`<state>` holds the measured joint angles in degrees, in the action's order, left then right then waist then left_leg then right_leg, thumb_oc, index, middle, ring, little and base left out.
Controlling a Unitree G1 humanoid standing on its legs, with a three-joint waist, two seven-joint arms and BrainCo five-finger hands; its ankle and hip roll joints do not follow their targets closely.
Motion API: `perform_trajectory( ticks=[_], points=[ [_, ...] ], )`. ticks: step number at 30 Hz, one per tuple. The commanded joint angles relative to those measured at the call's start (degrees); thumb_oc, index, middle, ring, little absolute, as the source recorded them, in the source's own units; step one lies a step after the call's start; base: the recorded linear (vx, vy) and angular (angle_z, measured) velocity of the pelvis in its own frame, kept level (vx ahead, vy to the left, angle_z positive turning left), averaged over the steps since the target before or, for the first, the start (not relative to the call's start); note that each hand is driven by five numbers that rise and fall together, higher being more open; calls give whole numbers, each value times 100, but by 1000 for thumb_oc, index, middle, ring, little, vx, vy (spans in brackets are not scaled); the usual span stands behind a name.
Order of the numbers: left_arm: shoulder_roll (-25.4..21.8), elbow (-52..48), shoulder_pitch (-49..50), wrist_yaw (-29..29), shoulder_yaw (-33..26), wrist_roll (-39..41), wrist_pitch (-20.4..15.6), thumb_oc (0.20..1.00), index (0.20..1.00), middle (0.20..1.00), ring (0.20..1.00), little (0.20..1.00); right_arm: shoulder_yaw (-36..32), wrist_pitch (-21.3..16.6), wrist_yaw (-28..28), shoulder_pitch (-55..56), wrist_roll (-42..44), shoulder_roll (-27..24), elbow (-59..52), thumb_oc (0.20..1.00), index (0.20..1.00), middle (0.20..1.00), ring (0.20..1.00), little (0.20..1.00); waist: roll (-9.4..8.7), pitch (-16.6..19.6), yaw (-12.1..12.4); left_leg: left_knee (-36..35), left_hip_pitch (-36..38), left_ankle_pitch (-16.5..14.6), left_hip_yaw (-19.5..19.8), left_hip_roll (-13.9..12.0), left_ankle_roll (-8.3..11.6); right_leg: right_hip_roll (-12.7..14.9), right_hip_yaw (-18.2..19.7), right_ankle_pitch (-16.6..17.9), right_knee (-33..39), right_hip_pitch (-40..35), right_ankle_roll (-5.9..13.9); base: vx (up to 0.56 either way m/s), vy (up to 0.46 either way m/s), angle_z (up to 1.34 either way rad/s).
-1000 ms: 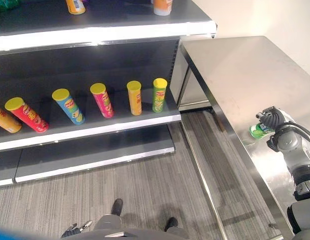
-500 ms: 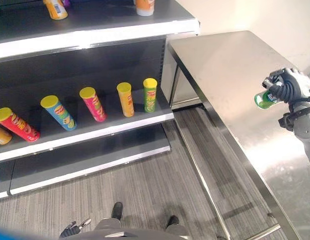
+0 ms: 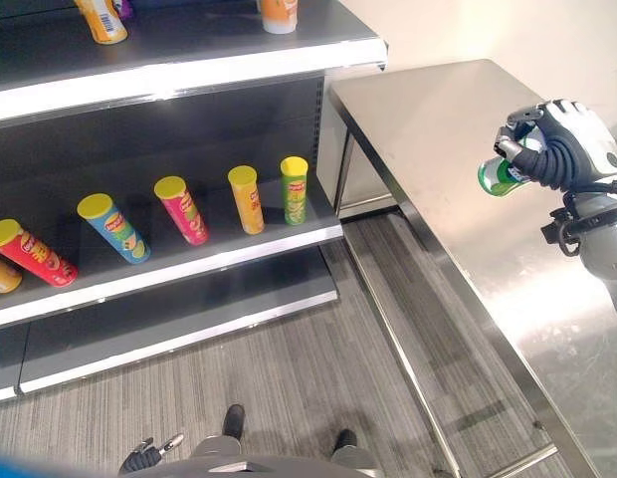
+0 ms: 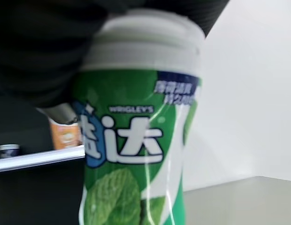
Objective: Put the goods on the table back onto the shelves and tidy them up.
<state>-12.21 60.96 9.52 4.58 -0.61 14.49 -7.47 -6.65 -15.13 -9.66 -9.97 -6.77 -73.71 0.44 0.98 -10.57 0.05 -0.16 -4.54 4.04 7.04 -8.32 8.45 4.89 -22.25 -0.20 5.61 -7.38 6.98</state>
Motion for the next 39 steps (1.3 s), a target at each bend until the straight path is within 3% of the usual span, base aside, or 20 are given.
perform_trajectory(
  ticks=[1, 4, 7, 9, 10, 11, 14, 15, 19, 23, 28, 30, 31, 32, 33, 34, 35, 36, 37, 39],
  points=[
    [-425, -191, -274, 41, -4, 121, -233, 1000, 1000, 1000, 1000, 1000, -341, -105, -301, -410, 102, -175, -84, 200, 200, 200, 200, 200, -541, -222, 242, 1037, -356, -173, -684, -718, 465, 268, 460, -677, -110, -327, 15, 76, 125, 71],
    [-444, -188, -319, 102, -18, 110, -271, 1000, 1000, 1000, 1000, 1000, -496, -37, -385, -248, -48, -310, -112, 200, 200, 200, 200, 200, -565, -158, 243, 199, -651, 464, -788, -1345, 550, 411, 437, -693, -79, -362, 216, 134, 235, 44],
    [-511, -224, -326, 152, -41, 58, -277, 1000, 1000, 1000, 1000, 1000, -843, 0, -474, 77, -132, -297, -199, 200, 200, 200, 200, 200, -595, -76, 199, -55, -766, 577, -901, -1520, 581, 521, 454, -727, -72, -365, 344, 111, 237, 25],
    [-541, -251, -315, 151, -92, 12, -273, 1000, 1000, 1000, 1000, 1000, -1216, 66, -529, 414, -258, -176, -281, 200, 200, 200, 200, 200, -447, 86, 106, -204, -570, 565, -1112, -1538, 599, 649, 440, -680, -95, -445, 460, 158, 367, 20],
    [-559, -295, -317, 156, -75, -5, -263, 1000, 1000, 1000, 1000, 1000, -1486, 125, -533, 653, -322, -106, -409, 200, 200, 200, 200, 200, -433, 116, 125, -112, -555, 509, -1151, -1453, 589, 762, 425, -614, -112, -450, 505, 199, 502, 2],
    [-648, -308, -370, 162, -51, -128, -269, 1000, 1000, 1000, 1000, 1000, -1678, 169, -552, 800, -421, 84, -469, 200, 200, 200, 200, 200, -436, 165, 116, 178, -586, 273, -1229, -1258, 517, 1112, 396, -429, -305, -442, 600, 168, 456, -5],
    [-786, -335, -385, 167, -61, -246, -253, 1000, 1000, 1000, 1000, 1000, -1744, 201, -567, 812, -430, 252, -558, 200, 200, 200, 200, 200, -533, 196, 138, 406, -562, -14, -1322, -1034, 362, 1473, 438, -194, -554, -302, 703, 99, 308, 3],
    [-932, -347, -398, 165, -105, -330, -233, 1000, 1000, 1000, 1000, 1000, -1737, 234, -589, 762, -481, 356, -603, 200, 200, 200, 200, 200, -598, 204, 133, 440, -503, -206, -1412, -819, 182, 1749, 501, 224, -828, -132, 766, 91, 346, 35],
    [-1084, -308, -405, 194, -203, -411, -223, 1000, 1000, 1000, 1000, 1000, -1750, 277, -676, 702, -616, 472, -628, 200, 200, 200, 200, 200, -713, 225, 151, 316, -375, -329, -1483, -468, -45, 1981, 745, 765, -1100, 173, 802, 56, 269, 3],
    [-1143, -251, -366, 183, -264, -462, -206, 1000, 1000, 1000, 1000, 1000, -1857, 312, -726, 751, -734, 600, -685, 200, 200, 200, 200, 200, -805, 241, 98, 206, -202, -531, -1483, -83, -282, 2164, 833, 1666, -1078, 312, 802, 40, 156, -16],
    [-1176, -119, -457, 132, -252, -595, -160, 1000, 1000, 1000, 1000, 1000, -1951, 374, -700, 880, -827, 620, -663, 200, 200, 200, 200, 200, -841, 198, 50, 175, -74, -659, -1524, 110, -452, 2293, 914, 1981, -1379, 431, 802, 46, 153, -14],
    [-1198, -144, -524, 37, -218, -698, -144, 1000, 1000, 1000, 1000, 1000, -2192, 367, -637, 1168, -839, 630, -722, 200, 200, 200, 200, 200, -810, 107, -118, -22, 137, -696, -1505, 181, -555, 1988, 1177, 1580, -1863, 710, 763, 86, 175, -7],
    [-1199, -145, -532, 36, -209, -699, -143, 1000, 1000, 1000, 1000, 1000, -2223, 368, -633, 1194, -836, 634, -731, 200, 200, 200, 200, 200, -815, 110, -108, -28, 122, -671, -1509, 191, -561, 1997, 1183, 1596, -1861, 730, 763, 112, 118, 2],
    [-1212, -239, -555, -15, -170, -685, -150, 1000, 1000, 1000, 1000, 1000, -2440, 351, -623, 1374, -786, 625, -777, 200, 200, 200, 200, 200, -720, 41, -226, -132, 252, -680, -1482, 147, -590, 1601, 1237, 786, -1885, 992, 627, 66, 64, 13],
    [-1210, -240, -562, -15, -163, -685, -150, 1000, 1000, 1000, 1000, 1000, -2464, 350, -621, 1393, -782, 623, -782, 200, 200, 200, 200, 200, -708, 43, -222, -134, 234, -658, -1477, 133, -582, 1588, 1228, 784, -1896, 1011, 606, 136, 99, 0],
    [-1205, -256, -587, -35, -124, -676, -158, 1000, 1000, 1000, 1000, 1000, -2511, 325, -623, 1410, -734, 592, -801, 200, 200, 200, 200, 200, -660, -17, -301, -161, 353, -692, -1465, 89, -592, 1250, 1255, 227, -1767, 1224, 479, 102, 6, 8],
    [-1185, -276, -595, -55, -102, -655, -171, 1000, 1000, 1000, 1000, 1000, -2565, 267, -638, 1422, -653, 551, -809, 200, 200, 200, 200, 200, -682, -77, -355, -142, 416, -721, -1434, 120, -567, 954, 1407, 50, -1505, 1290, 490, 99, 13, -5],
    [-1185, -277, -602, -56, -100, -654, -170, 1000, 1000, 1000, 1000, 1000, -2576, 262, -637, 1426, -648, 549, -806, 200, 200, 200, 200, 200, -678, -83, -345, -139, 405, -701, -1440, 113, -566, 944, 1409, 88, -1469, 1286, 481, 148, -61, -1],
    [-1211, -164, -700, -56, 4, -860, -141, 1000, 1000, 1000, 1000, 1000, -2631, 273, -756, 1498, -803, 444, -737, 200, 200, 200, 200, 200, -768, -151, -482, -171, 574, -854, -1394, 203, -539, 566, 1713, 17, -884, 1384, 481, 123, -37, 15],
    [-1090, -263, -754, -66, -105, -714, -122, 1000, 1000, 1000, 1000, 1000, -2821, 288, -654, 1617, -829, 392, -963, 200, 200, 200, 200, 200, -869, -76, -513, -93, 570, -859, -1237, 283, -497, 457, 1984, 71, -693, 1215, 450, 128, -62, 51]
  ],
)
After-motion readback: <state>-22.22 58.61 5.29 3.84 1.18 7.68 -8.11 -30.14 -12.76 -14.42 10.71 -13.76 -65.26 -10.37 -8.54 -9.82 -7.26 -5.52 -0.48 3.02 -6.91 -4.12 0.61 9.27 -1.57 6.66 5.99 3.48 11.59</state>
